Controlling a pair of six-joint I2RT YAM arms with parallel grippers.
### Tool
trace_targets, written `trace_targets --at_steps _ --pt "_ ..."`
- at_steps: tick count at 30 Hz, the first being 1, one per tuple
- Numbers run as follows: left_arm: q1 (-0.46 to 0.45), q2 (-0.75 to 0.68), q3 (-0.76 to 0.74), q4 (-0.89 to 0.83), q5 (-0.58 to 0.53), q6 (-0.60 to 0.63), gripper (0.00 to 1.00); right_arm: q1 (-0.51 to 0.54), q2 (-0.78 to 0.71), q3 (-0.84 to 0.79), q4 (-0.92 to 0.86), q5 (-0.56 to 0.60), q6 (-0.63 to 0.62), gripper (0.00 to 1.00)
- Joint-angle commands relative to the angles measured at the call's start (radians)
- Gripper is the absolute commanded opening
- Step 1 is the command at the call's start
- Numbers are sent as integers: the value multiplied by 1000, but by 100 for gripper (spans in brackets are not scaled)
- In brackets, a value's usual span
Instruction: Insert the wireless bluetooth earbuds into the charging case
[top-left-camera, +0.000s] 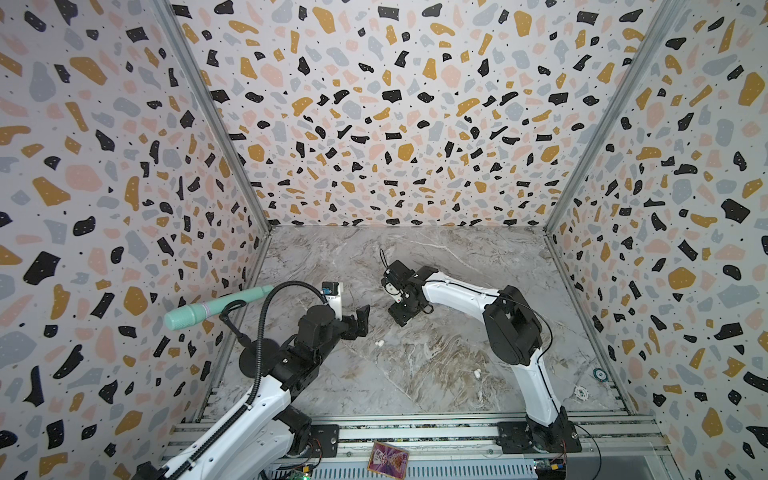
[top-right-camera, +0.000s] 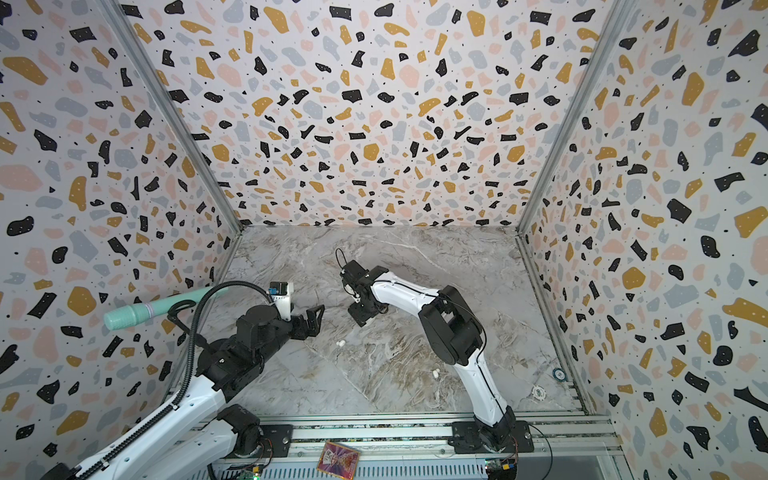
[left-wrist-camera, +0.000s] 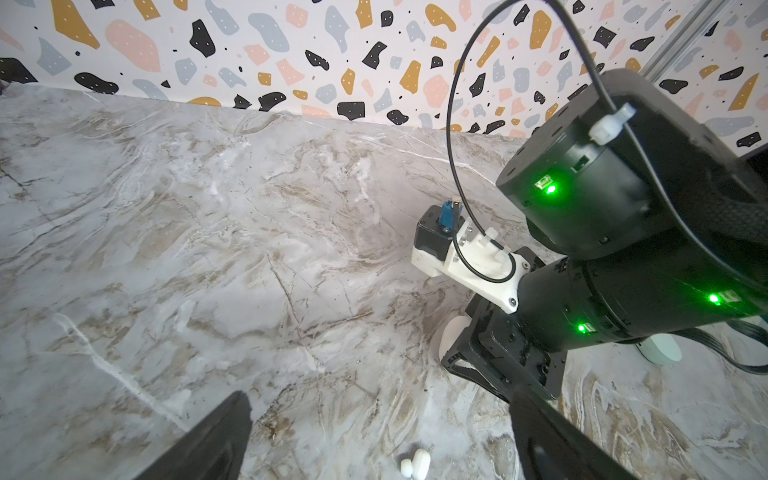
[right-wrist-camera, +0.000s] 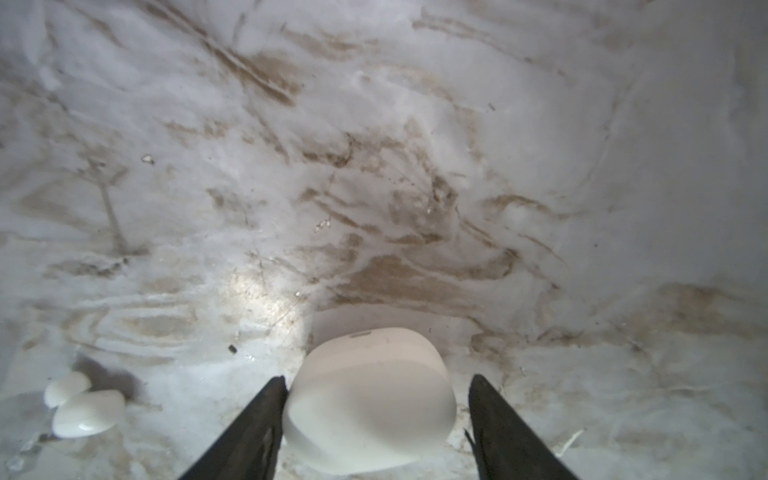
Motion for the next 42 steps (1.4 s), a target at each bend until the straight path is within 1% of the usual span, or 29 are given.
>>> trace_targets --at_steps 1,6,11,19,25,31,38,42 --pt "6 0 2 41 12 -9 98 -3 1 26 -36 1 6 68" --pt "6 0 2 42 13 -8 98 -4 1 29 -37 -13 8 61" --pt "6 3 2 43 16 -6 98 -5 -13 31 -50 -15 20 58" --pt "6 27 -1 67 65 12 97 -41 -90 31 -97 -50 80 56" --pt "-5 44 -23 163 118 24 98 -86 -194 5 -159 -79 141 56" --pt "-84 128 -24 291 136 95 99 -121 -316 -31 -240 -109 193 56" --pt "-198 242 -54 515 230 216 100 -135 -443 -46 -340 -137 252 56" --pt "-258 318 -60 636 291 258 100 -135 -506 -61 -372 -170 295 56"
